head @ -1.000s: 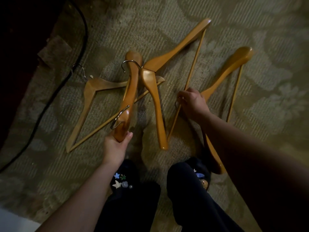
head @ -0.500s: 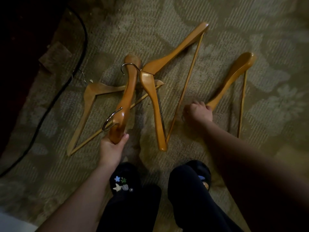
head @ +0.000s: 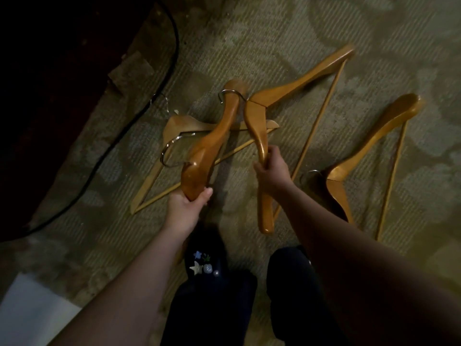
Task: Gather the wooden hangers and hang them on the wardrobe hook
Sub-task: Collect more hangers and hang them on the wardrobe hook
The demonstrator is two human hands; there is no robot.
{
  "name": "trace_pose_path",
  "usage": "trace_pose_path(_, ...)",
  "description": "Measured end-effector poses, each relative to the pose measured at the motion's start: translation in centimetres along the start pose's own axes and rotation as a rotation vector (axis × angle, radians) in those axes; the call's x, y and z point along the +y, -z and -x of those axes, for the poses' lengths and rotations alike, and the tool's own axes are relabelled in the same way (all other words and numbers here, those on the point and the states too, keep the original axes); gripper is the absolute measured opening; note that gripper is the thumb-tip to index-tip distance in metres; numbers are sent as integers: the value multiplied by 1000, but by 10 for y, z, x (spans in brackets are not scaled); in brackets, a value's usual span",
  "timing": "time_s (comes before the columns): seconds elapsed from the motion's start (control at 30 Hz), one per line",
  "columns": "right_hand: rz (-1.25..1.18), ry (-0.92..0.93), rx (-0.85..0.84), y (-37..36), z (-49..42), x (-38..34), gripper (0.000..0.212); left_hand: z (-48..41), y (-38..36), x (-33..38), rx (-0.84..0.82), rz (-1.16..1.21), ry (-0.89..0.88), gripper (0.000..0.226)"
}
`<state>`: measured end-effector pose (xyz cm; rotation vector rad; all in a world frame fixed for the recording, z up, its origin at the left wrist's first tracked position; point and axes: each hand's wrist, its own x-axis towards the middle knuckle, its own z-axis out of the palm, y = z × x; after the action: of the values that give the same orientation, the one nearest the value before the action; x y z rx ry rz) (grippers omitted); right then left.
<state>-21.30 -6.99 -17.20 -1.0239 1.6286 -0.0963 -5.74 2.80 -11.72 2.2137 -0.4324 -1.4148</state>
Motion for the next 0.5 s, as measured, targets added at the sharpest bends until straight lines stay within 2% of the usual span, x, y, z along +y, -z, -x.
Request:
trace_pose_path(0.1,27,8,39,10,16,-18,34,14,18,17,-24,4,-24,10)
trace_pose_path(0.3,32,71,153,55,80,-64,23,68,69,65,-131,94,74,20)
trace_pose_path(0.4,24,52,86,85,136,-96,13,112,97,95,-154,113,131,21)
trace_pose_path(0.5,64,-22,20,111,201,-129,16,162,125,124,-162,128,134,23)
